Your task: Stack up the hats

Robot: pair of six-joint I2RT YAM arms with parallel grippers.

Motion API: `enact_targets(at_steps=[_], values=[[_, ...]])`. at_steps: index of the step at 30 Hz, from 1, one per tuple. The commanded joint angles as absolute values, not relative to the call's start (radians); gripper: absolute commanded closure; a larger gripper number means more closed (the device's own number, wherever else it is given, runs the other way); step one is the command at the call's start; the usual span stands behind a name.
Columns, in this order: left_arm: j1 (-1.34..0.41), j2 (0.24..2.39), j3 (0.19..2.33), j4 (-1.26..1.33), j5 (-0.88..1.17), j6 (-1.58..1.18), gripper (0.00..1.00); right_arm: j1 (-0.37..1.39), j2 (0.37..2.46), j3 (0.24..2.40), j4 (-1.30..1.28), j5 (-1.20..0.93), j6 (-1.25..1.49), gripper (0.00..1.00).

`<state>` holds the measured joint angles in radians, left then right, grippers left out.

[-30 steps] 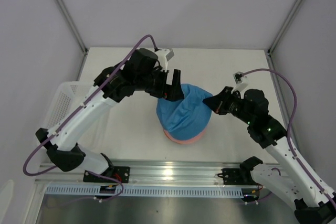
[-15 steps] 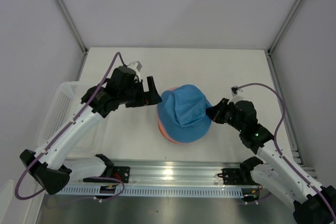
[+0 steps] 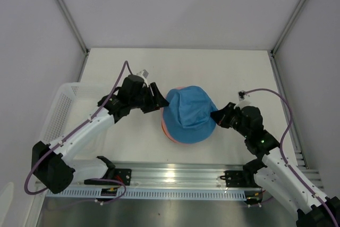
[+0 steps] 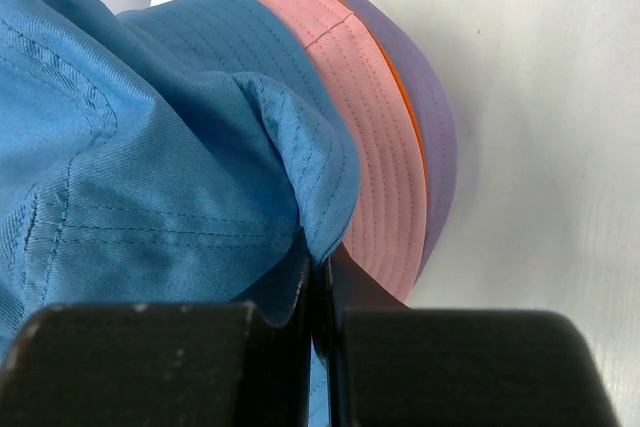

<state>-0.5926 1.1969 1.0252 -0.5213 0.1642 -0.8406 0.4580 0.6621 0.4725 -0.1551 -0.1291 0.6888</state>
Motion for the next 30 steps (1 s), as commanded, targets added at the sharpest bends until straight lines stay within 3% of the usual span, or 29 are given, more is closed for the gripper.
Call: enact_targets(at_steps=[1,10,15,19,25,28,30], values=[[-0.572,1.172,0.947,-0.359,0.201,-0.908,0.43,0.454,0.678,0.474,-0.178,-0.121,0.687,0.98],[-0.477,1.022,0.631,0.078,0.334,-0.957,0.35,0.454,0.729,0.477,-0.134,-0.146,0.686,1.0],[-0.459,1.034,0.571,0.308,0.467,-0.972,0.26,0.454,0.753,0.477,-0.115,-0.158,0.689,1.0],[-0.459,1.061,0.528,0.457,0.525,-1.02,0.27,0.454,0.765,0.48,-0.112,-0.166,0.692,1.0],[-0.459,1.091,0.517,0.509,0.554,-1.031,0.34,0.456,0.759,0.483,-0.109,-0.156,0.695,1.0],[-0.459,1.1,0.506,0.526,0.554,-1.04,0.47,0.456,0.765,0.485,-0.109,-0.158,0.696,1.0],[-0.459,1.1,0.503,0.509,0.543,-1.04,0.66,0.456,0.765,0.486,-0.112,-0.158,0.698,1.0]])
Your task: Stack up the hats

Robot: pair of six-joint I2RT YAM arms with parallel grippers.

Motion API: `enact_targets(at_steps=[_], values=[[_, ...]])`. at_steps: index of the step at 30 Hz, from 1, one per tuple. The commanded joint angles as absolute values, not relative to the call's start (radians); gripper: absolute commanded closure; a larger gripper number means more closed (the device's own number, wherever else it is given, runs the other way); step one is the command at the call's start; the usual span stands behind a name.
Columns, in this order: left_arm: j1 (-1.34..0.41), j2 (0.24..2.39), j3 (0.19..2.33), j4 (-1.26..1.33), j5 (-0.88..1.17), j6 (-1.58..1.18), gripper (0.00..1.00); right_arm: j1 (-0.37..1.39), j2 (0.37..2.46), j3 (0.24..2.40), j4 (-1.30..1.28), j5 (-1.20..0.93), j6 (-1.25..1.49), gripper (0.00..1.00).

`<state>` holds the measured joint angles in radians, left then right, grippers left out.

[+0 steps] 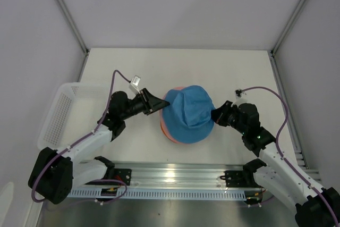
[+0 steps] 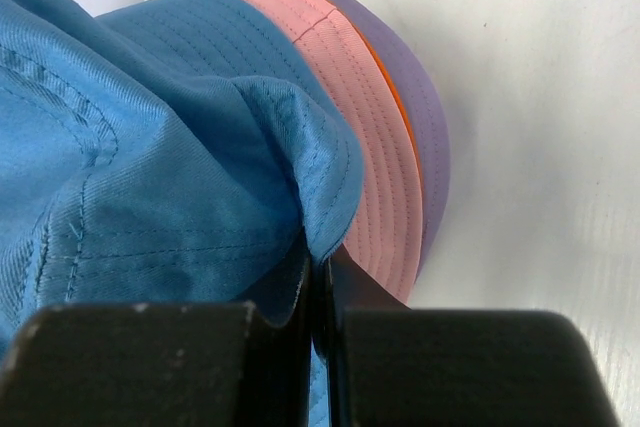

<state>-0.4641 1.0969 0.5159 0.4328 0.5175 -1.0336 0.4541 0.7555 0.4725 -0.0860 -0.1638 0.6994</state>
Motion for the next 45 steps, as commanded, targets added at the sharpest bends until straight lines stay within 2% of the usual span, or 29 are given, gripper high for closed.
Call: enact_targets(at_steps=[1,2,4,7,12,14,18,20,27,39,42,43,45], values=[[-0.459,1.1,0.502,0.5,0.54,-1.039,0.72,0.456,0.767,0.485,-0.117,-0.158,0.696,1.0],[-0.459,1.097,0.502,0.489,0.531,-1.039,0.84,0.456,0.765,0.486,-0.12,-0.158,0.696,1.0],[-0.459,1.083,0.496,0.453,0.511,-1.039,0.99,0.456,0.765,0.488,-0.126,-0.152,0.695,1.0],[-0.459,1.051,0.494,0.344,0.436,-1.026,0.99,0.457,0.762,0.491,-0.135,-0.146,0.695,1.0],[-0.459,0.963,0.535,-0.032,0.217,-0.959,0.99,0.456,0.765,0.494,-0.149,-0.124,0.696,1.0],[-0.459,0.962,0.546,-0.095,0.195,-0.939,0.99,0.457,0.776,0.483,-0.141,-0.123,0.698,0.95],[-0.463,1.029,0.6,-0.198,0.173,-0.91,0.99,0.456,0.816,0.482,-0.12,-0.141,0.707,0.95],[-0.471,1.061,0.609,-0.204,0.166,-0.894,0.99,0.457,0.834,0.482,-0.107,-0.15,0.707,1.0],[-0.495,1.112,0.612,-0.259,0.074,-0.876,0.99,0.463,0.887,0.476,-0.077,-0.14,0.686,1.0],[-0.538,1.103,0.462,-0.226,0.037,-0.87,0.99,0.468,0.954,0.419,-0.095,-0.135,0.683,1.0],[-0.538,1.08,0.44,-0.187,0.09,-0.819,0.99,0.468,0.951,0.448,-0.155,-0.141,0.654,0.88],[-0.54,1.056,0.44,-0.177,0.11,-0.786,0.99,0.468,0.942,0.477,-0.17,-0.143,0.635,0.79],[-0.543,1.023,0.446,-0.175,0.115,-0.75,0.9,0.468,0.927,0.506,-0.21,-0.141,0.618,0.68]])
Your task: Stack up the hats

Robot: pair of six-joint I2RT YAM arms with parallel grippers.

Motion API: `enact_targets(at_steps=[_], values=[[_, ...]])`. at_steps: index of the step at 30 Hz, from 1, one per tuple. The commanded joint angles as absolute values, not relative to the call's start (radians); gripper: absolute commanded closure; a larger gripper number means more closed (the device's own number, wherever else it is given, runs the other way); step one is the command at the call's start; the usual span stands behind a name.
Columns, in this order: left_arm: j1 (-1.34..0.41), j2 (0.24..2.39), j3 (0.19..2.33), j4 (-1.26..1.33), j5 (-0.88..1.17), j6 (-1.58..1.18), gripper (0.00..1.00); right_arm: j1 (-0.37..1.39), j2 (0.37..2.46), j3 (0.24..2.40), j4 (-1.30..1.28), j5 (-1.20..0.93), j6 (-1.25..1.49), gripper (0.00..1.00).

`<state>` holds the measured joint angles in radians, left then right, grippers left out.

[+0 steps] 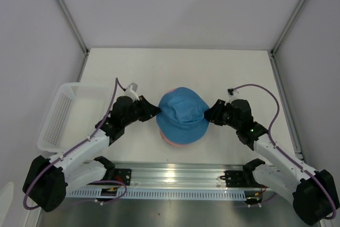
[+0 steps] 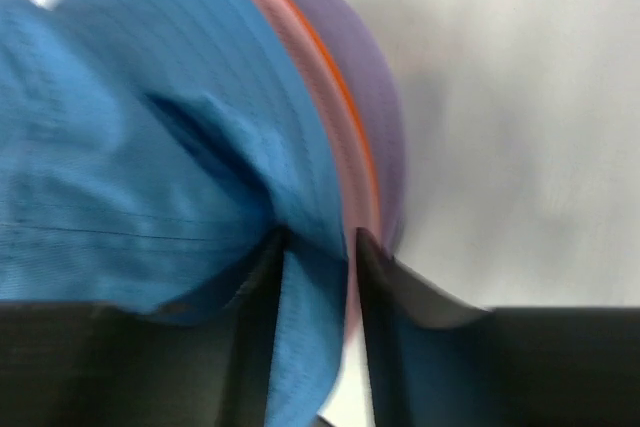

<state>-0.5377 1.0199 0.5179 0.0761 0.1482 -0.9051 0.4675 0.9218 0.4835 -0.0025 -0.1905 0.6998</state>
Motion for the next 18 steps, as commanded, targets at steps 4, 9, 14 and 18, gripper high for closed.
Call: enact_targets(at_steps=[4,9,14,18], values=[[-0.543,0.94,0.482,-0.176,0.12,-0.663,0.48,0.465,0.897,0.578,-0.259,-0.129,0.588,0.49],[-0.543,0.896,0.555,-0.219,0.133,-0.577,0.12,0.465,0.893,0.678,-0.319,-0.138,0.555,0.35],[-0.541,0.888,0.641,-0.287,0.159,-0.597,0.1,0.465,0.891,0.745,-0.379,-0.127,0.523,0.3],[-0.542,0.807,0.62,-0.328,0.195,-0.76,0.11,0.465,0.876,0.741,-0.39,-0.095,0.563,0.31]])
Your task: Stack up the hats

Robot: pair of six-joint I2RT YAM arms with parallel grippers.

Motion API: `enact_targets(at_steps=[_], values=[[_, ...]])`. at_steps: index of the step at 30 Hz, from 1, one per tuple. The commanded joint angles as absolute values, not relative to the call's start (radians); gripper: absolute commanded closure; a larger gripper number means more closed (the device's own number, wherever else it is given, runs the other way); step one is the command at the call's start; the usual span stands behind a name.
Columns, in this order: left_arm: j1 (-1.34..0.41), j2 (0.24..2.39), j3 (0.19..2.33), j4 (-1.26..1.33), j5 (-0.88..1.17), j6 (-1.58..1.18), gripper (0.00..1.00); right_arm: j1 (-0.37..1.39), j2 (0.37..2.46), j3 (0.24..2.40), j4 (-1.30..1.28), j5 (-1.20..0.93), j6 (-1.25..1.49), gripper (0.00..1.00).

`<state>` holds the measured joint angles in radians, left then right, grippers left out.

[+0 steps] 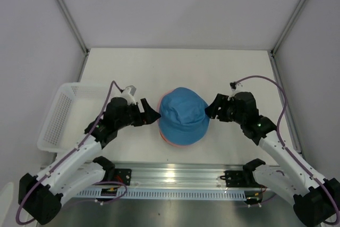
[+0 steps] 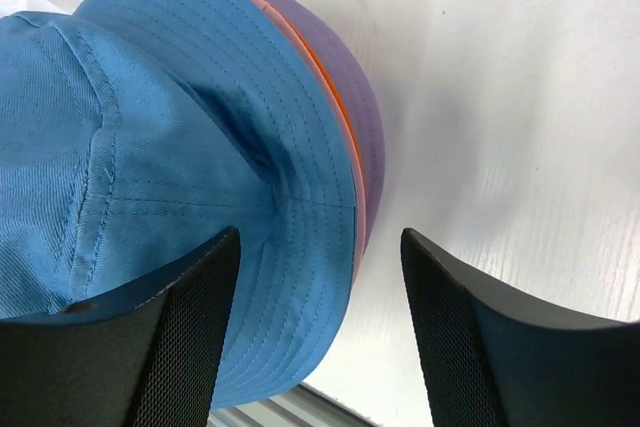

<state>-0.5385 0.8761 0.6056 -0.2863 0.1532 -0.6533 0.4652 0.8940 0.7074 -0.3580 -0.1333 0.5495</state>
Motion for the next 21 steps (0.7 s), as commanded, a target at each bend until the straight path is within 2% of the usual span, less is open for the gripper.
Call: enact_targets(at_steps=[1,5,6,9,12,14,16,20,21], values=[[-0.543,0.728,0.57,-0.309,0.207,-0.882,0.14,0.466,0.87,0.738,-0.39,-0.088,0.578,0.32],[-0.543,0.511,0.396,-0.212,0.184,-1.204,0.2,0.466,0.812,0.677,-0.393,0.076,0.77,0.33],[-0.543,0.477,0.349,-0.19,0.176,-1.271,0.24,0.465,0.787,0.655,-0.367,0.096,0.86,0.33],[-0.552,0.411,0.31,-0.178,0.109,-1.301,0.29,0.465,0.68,0.554,-0.244,0.132,0.981,0.36],[-0.554,0.434,0.29,-0.137,0.116,-1.324,0.3,0.46,0.635,0.525,-0.169,0.146,1.002,0.36],[-0.577,0.481,0.249,-0.011,0.136,-1.362,0.32,0.46,0.65,0.54,-0.161,0.135,0.974,0.37],[-0.63,0.521,0.187,0.131,0.117,-1.414,0.36,0.454,0.696,0.566,-0.164,0.109,0.954,0.37],[-0.712,0.612,0.166,0.267,0.061,-1.446,0.44,0.449,0.755,0.575,-0.106,0.065,0.953,0.39],[-0.733,0.627,0.169,0.279,0.045,-1.445,0.48,0.448,0.767,0.574,-0.097,0.061,0.956,0.39]])
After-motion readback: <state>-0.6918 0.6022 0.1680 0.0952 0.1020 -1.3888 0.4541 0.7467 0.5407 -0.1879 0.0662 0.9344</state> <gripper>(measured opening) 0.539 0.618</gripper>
